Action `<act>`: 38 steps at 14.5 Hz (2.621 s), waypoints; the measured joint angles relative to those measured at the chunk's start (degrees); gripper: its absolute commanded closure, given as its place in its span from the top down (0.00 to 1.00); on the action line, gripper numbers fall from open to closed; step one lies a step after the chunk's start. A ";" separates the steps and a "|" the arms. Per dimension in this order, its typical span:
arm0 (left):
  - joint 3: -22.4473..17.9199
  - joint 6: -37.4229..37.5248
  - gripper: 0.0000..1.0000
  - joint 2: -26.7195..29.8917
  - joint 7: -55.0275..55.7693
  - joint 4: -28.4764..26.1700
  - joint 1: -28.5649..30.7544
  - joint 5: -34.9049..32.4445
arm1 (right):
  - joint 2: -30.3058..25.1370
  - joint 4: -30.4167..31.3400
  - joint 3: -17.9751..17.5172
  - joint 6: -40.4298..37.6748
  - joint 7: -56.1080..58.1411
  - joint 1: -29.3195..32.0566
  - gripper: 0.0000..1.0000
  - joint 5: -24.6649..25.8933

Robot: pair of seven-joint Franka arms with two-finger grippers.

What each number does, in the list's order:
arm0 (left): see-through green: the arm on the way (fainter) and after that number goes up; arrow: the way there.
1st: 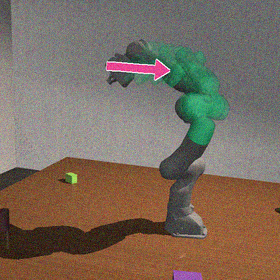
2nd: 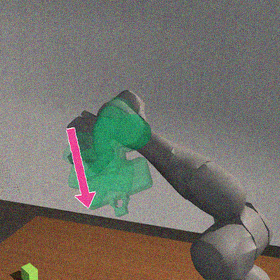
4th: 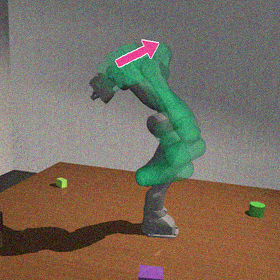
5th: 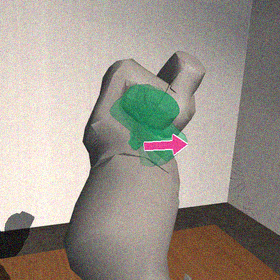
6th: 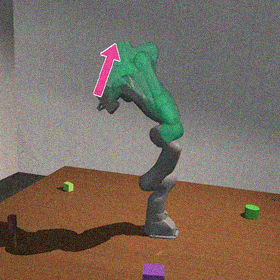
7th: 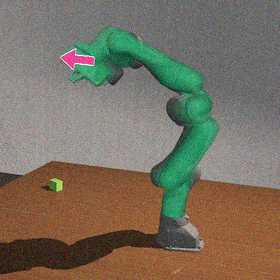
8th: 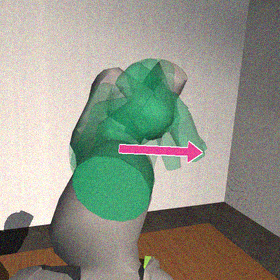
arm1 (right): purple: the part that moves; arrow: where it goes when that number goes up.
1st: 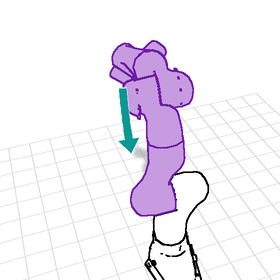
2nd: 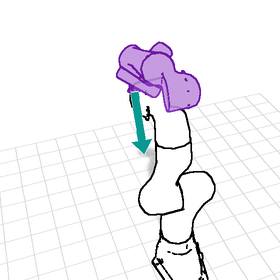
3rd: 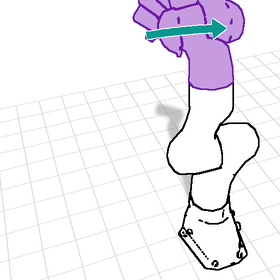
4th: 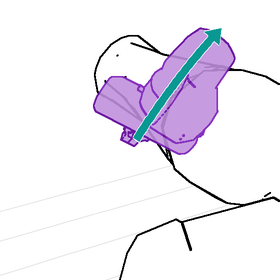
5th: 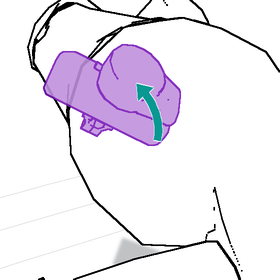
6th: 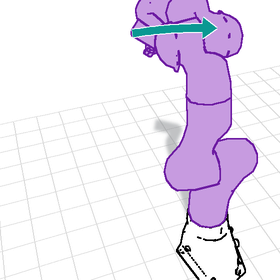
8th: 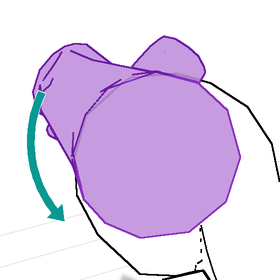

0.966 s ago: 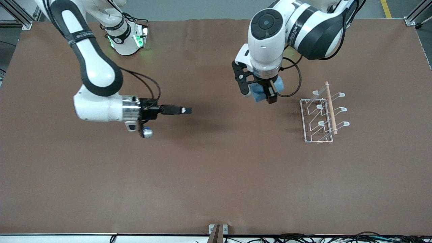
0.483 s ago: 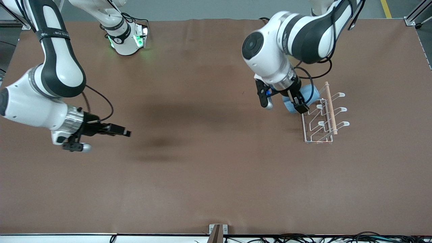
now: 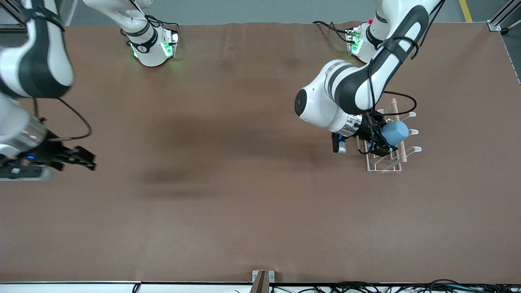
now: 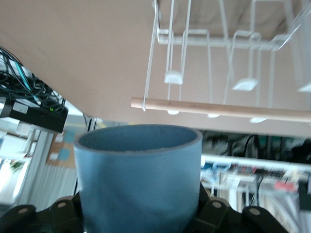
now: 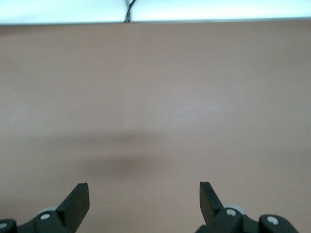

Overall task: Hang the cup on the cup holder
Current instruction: 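Carry the cup to the rack with the left gripper while the right gripper retracts, then hang the cup on a rack hook with the left gripper, then open the left gripper and raise it away from the rack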

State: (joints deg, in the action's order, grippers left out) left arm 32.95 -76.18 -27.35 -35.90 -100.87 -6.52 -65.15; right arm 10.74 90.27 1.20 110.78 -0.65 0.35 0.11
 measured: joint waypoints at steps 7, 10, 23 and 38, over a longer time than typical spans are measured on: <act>-2.64 0.54 0.00 -4.24 -6.00 -3.18 -0.38 -7.11 | -10.05 -5.23 1.40 -24.26 -5.10 0.21 1.00 0.02; -2.65 0.88 0.01 -7.46 -6.01 -3.43 -1.05 -9.38 | -10.34 -5.83 1.40 -26.24 -6.57 0.18 1.00 0.05; -3.92 3.08 0.84 -13.32 -2.15 -1.43 -1.72 -7.79 | -9.41 -5.83 1.37 -24.15 -0.37 0.13 1.00 0.47; -12.54 -6.79 1.00 4.58 25.64 8.68 -0.96 22.01 | -9.39 -5.82 1.36 -24.25 -0.35 0.09 1.00 0.46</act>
State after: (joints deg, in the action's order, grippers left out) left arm 20.41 -82.97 -22.77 -10.27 -92.20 -7.48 -43.14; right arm 1.35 84.44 2.56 86.53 -0.99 0.44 0.58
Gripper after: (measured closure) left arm 0.000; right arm 0.000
